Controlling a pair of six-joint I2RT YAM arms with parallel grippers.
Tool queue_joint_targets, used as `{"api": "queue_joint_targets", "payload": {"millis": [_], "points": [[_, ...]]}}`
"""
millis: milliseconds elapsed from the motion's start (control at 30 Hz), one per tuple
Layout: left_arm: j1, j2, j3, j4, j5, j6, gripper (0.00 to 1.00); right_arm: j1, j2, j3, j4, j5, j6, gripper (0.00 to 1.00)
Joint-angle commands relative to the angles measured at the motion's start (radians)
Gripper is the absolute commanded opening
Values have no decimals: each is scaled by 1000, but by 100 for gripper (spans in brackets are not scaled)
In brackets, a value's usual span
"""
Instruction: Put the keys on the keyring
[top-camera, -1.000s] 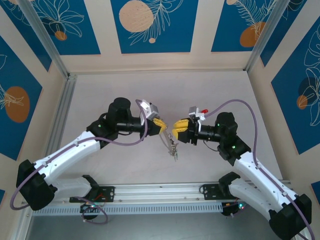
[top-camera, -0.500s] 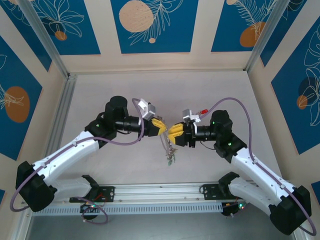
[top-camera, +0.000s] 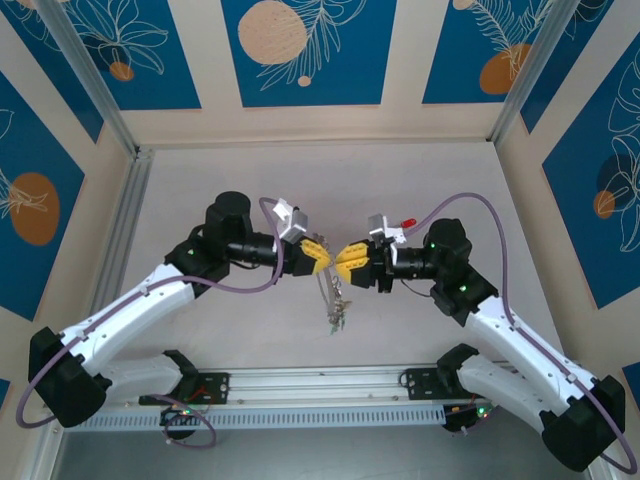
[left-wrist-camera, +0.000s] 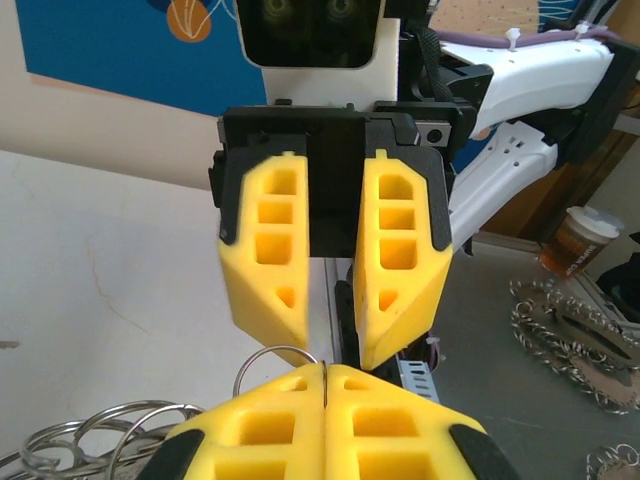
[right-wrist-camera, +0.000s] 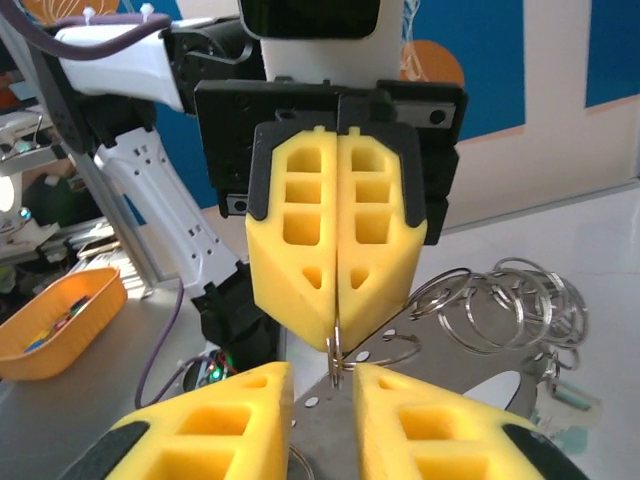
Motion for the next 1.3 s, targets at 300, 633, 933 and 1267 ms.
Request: {"api": "queue_joint_targets", "payload": {"millis": [300, 633, 933, 1267], "points": [[6, -32, 117, -74, 196, -32, 0, 76, -184, 1, -177, 277, -305, 43], [5, -12, 134, -67, 264, -86, 0, 166, -136, 16, -134, 340, -467, 50], [6, -7, 148, -120, 260, -65, 0, 231, -104, 58, -138, 379, -531, 38], [5, 6, 154, -132, 261, -62, 0, 250, -128, 77, -151, 405, -556, 33]]}}
